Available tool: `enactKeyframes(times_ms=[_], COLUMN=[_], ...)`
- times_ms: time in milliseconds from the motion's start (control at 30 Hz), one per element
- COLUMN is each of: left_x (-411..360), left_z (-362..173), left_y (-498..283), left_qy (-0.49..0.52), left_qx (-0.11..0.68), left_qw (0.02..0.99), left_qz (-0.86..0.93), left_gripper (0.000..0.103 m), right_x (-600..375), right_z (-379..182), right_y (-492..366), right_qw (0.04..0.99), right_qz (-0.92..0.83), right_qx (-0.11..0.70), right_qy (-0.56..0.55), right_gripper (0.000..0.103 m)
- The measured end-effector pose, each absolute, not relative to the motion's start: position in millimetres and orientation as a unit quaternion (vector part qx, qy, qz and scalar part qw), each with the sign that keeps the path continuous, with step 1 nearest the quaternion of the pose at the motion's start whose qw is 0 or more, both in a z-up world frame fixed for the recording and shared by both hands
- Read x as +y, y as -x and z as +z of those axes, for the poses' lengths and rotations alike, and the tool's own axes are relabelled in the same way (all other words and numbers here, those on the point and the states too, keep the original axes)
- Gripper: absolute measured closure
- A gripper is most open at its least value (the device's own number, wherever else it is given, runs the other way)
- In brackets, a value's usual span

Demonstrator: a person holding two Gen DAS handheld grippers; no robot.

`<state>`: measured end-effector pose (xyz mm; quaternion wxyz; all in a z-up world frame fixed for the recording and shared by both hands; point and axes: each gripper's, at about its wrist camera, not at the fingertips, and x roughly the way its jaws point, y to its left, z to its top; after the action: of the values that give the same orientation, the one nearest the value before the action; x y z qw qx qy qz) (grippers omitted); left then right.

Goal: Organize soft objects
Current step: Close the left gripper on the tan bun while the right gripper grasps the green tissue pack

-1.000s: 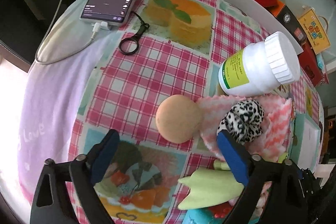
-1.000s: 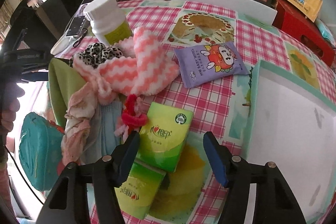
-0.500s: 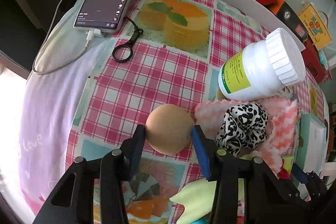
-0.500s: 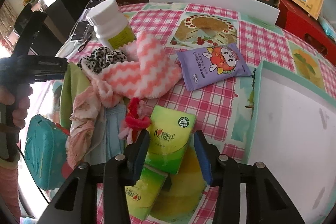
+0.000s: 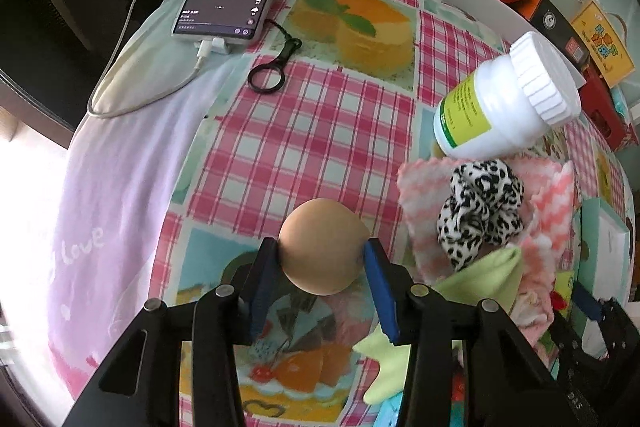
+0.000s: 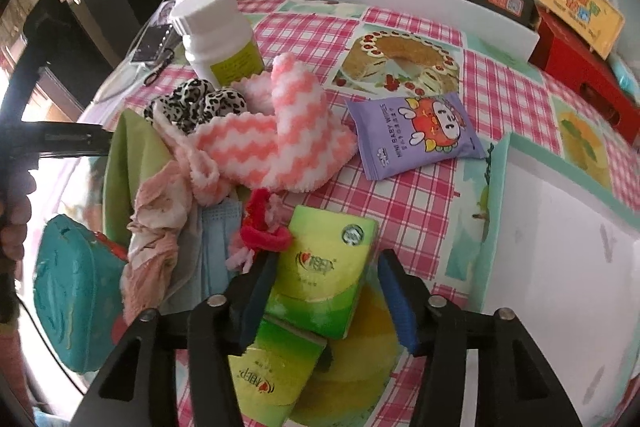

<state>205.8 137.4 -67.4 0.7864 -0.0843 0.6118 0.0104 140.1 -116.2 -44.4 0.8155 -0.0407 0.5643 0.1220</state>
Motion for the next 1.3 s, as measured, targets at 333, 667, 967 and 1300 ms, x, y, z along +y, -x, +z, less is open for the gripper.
enactKeyframes(times_ms=[333, 667, 967, 1300], left_x=[160.2, 148.5, 127.1, 87.2], left_z=[-66.0, -67.8, -71.4, -80.4], left_y=[-178.1, -184.7, -192.2, -210.2], left_qy=[0.087, 0.07, 0.045, -0.018], left_qx=[0.611, 0.612, 0.623, 0.616], left_qw=[0.787, 0.788, 0.781, 0.787], left_qz=[0.008, 0.01, 0.001, 0.018], left_gripper=[0.057, 0.056, 0.042, 0.043], right_x=[-117.5, -118.5, -119.6, -119.9], right_z=[-53.4, -55.0, -57.6, -57.7], right_y=[-142.9, -143.6, -144.2, -143.7], right_qw=[0.809, 0.808, 0.807, 0.806], right_qz=[0.101, 0.11, 0.109, 0.109], right_qx=[0.575, 0.576, 0.579, 0.58], right_qy=[0.064, 0.049, 0.044, 0.044], right_gripper=[0.043, 0.052, 0.052, 0.052])
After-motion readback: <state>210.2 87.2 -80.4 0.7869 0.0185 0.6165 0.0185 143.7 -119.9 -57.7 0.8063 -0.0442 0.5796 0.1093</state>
